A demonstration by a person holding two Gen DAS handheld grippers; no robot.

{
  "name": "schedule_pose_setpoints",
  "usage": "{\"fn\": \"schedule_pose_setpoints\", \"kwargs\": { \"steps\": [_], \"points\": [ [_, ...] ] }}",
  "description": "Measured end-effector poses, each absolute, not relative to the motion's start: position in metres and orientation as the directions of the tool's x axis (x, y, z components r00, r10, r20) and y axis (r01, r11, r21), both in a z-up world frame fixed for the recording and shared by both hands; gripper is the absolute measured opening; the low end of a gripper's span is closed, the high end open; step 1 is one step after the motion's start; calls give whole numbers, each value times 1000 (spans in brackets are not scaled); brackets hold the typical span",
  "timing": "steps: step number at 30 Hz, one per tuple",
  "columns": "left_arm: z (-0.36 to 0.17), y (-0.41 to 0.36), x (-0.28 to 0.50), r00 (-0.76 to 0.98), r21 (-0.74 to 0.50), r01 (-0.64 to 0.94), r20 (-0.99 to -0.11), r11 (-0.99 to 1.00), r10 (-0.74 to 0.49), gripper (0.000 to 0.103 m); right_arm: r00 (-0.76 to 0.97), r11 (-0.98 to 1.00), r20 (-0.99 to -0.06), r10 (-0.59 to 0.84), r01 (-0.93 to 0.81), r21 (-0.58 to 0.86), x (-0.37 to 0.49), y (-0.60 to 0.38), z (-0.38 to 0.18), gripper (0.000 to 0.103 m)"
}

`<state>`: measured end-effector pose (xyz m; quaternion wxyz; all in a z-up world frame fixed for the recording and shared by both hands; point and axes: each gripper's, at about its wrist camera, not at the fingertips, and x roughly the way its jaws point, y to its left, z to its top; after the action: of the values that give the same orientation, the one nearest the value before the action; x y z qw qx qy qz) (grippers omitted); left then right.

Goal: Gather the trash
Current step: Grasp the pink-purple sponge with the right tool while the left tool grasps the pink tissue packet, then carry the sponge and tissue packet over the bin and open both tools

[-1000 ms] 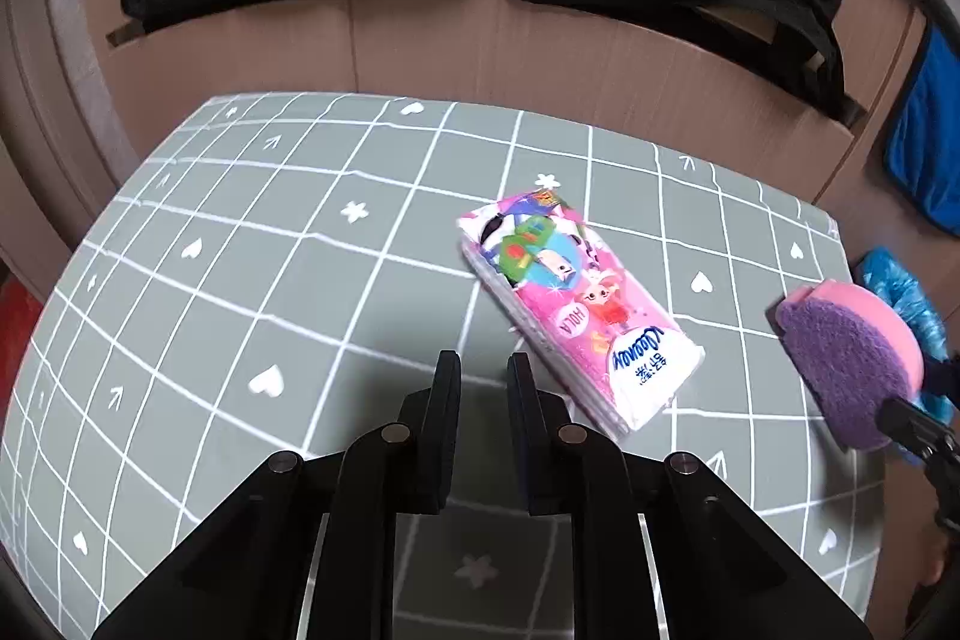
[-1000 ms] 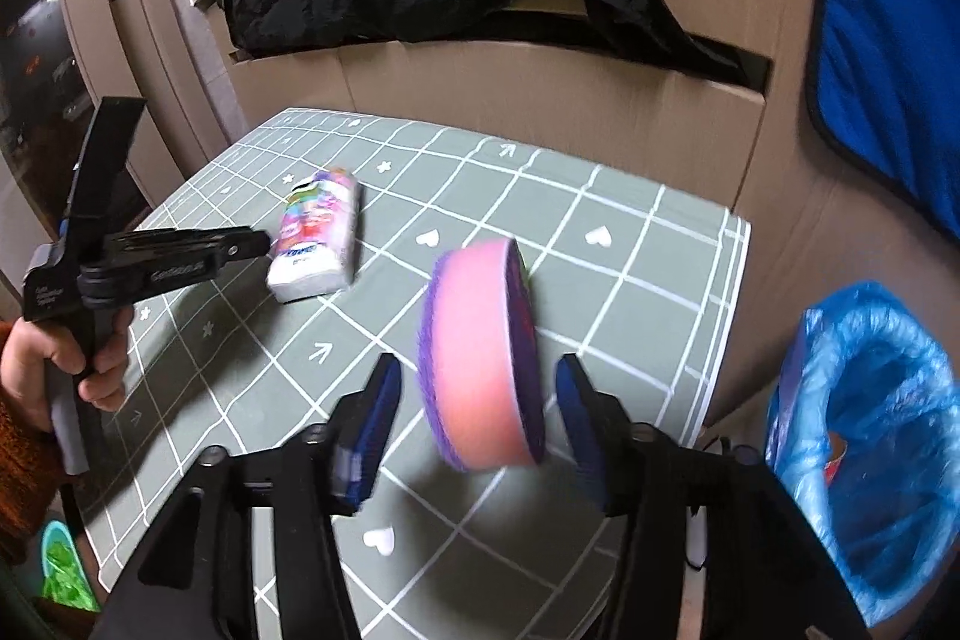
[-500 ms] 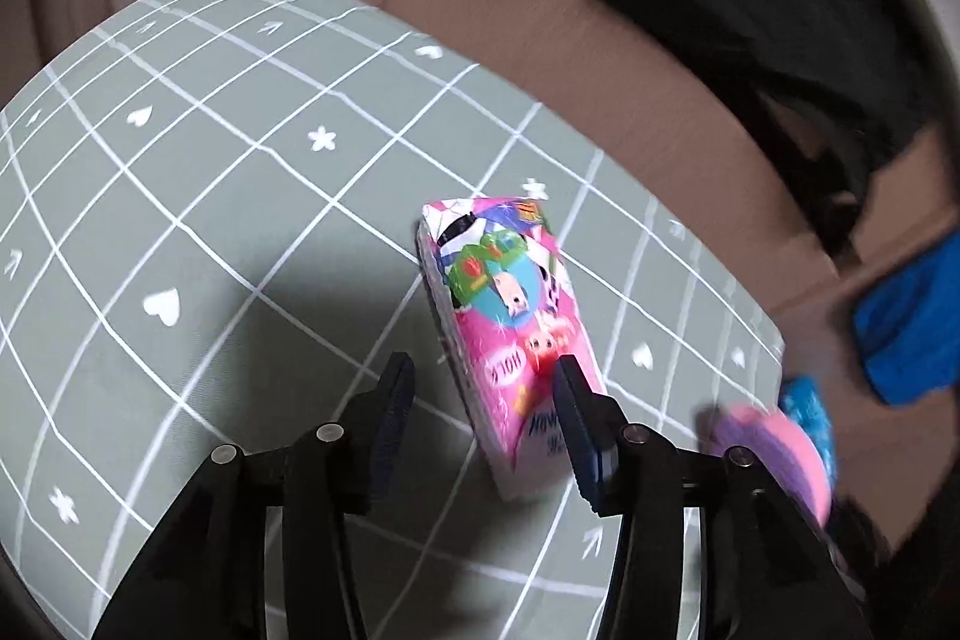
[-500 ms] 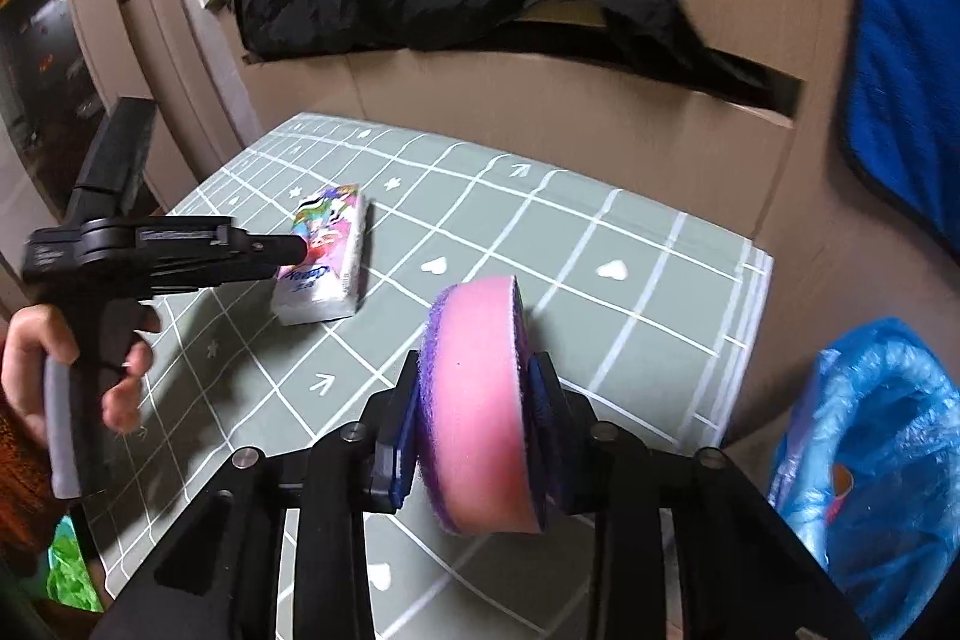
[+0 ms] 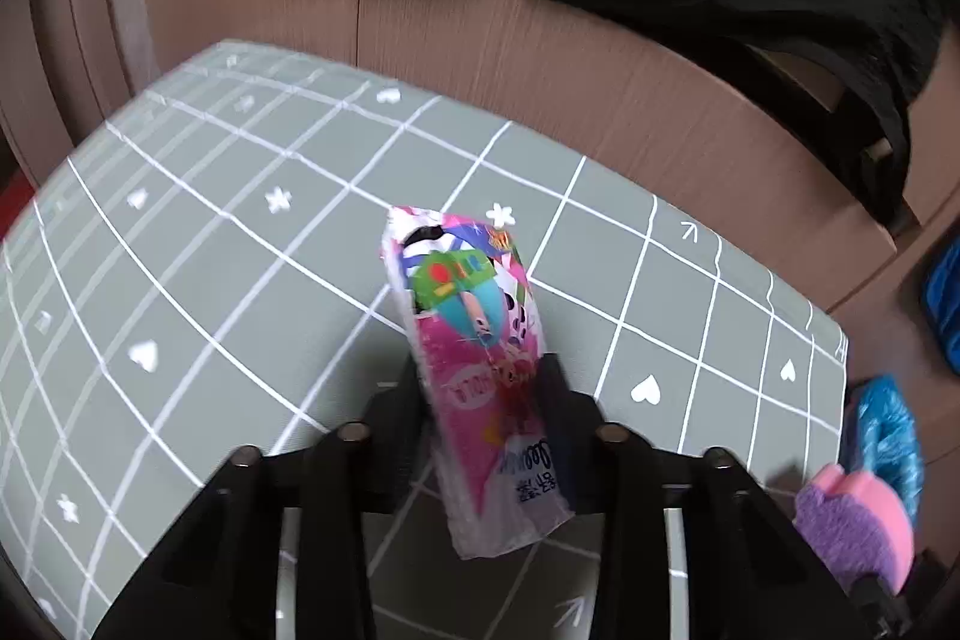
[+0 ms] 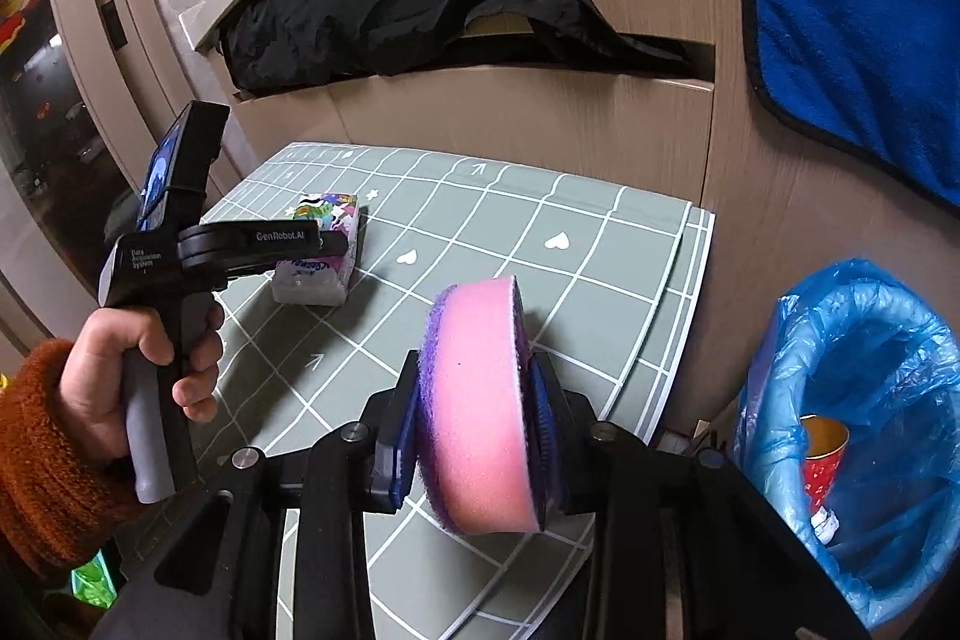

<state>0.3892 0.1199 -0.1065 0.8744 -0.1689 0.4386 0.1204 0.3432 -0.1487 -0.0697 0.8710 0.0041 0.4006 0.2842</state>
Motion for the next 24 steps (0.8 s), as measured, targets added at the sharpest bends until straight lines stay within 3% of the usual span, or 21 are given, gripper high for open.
{"fn": "schedule_pose_setpoints", "kwargs": {
  "steps": [3,9,24],
  "points": [
    [-96,115,380,609,-168,-331,-790,929,74,23,519,836,-689,506,-492,244,342,-147,-67,30],
    [-74,113,355,664,-156,-267,-744,951,65,22,513,824,-680,524,-508,252,335,-138,-61,30],
    [27,93,261,858,-123,-103,-513,987,25,22,600,814,-591,540,-552,183,307,-129,-4,30]
  ]
}}
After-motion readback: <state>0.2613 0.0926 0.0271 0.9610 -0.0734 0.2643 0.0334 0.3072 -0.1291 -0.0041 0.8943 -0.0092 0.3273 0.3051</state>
